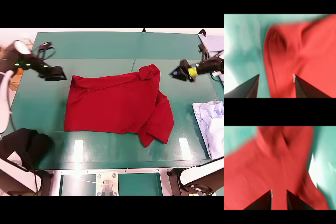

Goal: Fold the shirts.

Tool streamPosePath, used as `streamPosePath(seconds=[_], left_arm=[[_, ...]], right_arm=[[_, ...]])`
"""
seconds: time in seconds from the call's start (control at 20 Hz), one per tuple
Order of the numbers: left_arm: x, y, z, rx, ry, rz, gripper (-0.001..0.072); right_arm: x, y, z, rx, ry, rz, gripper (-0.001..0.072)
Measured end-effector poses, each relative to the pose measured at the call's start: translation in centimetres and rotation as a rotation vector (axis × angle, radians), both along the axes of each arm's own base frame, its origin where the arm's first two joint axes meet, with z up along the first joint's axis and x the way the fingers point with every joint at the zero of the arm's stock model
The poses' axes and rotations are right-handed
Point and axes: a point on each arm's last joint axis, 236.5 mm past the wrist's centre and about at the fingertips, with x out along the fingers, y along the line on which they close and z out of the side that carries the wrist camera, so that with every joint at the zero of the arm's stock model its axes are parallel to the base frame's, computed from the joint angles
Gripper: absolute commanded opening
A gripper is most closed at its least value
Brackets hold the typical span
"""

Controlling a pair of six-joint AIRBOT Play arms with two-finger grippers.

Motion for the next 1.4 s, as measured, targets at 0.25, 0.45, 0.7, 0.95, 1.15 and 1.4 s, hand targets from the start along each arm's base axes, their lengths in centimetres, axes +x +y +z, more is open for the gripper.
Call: streamPosePath(seconds=[0.25,0.45,0.7,0.95,1.15,1.4], left_arm=[[-10.1,4.3,-1.6,-0.126,0.248,0.097,0.0362],[-17.1,5.1,-5.3,-0.188,0.376,0.188,0.0364],[-21.1,3.7,-9.1,-0.245,0.444,0.254,0.0482],[-23.0,1.3,-10.5,-0.339,0.483,0.291,0.0483],[-24.7,-1.0,-11.3,-0.405,0.513,0.287,0.0482],[-26.0,-4.1,-12.0,-0.445,0.555,0.208,0.0028]], right_arm=[[-11.3,-4.6,-3.8,0.01,0.184,-0.071,0.0375],[-19.1,-5.3,-8.6,0.097,0.321,-0.138,0.0375],[-21.1,-3.0,-12.3,0.187,0.299,-0.193,0.0375],[-20.2,-0.6,-13.8,0.248,0.271,-0.18,0.0375],[-19.9,0.6,-14.5,0.264,0.268,-0.15,0.0375],[-19.8,1.3,-14.6,0.28,0.264,-0.136,0.029]])
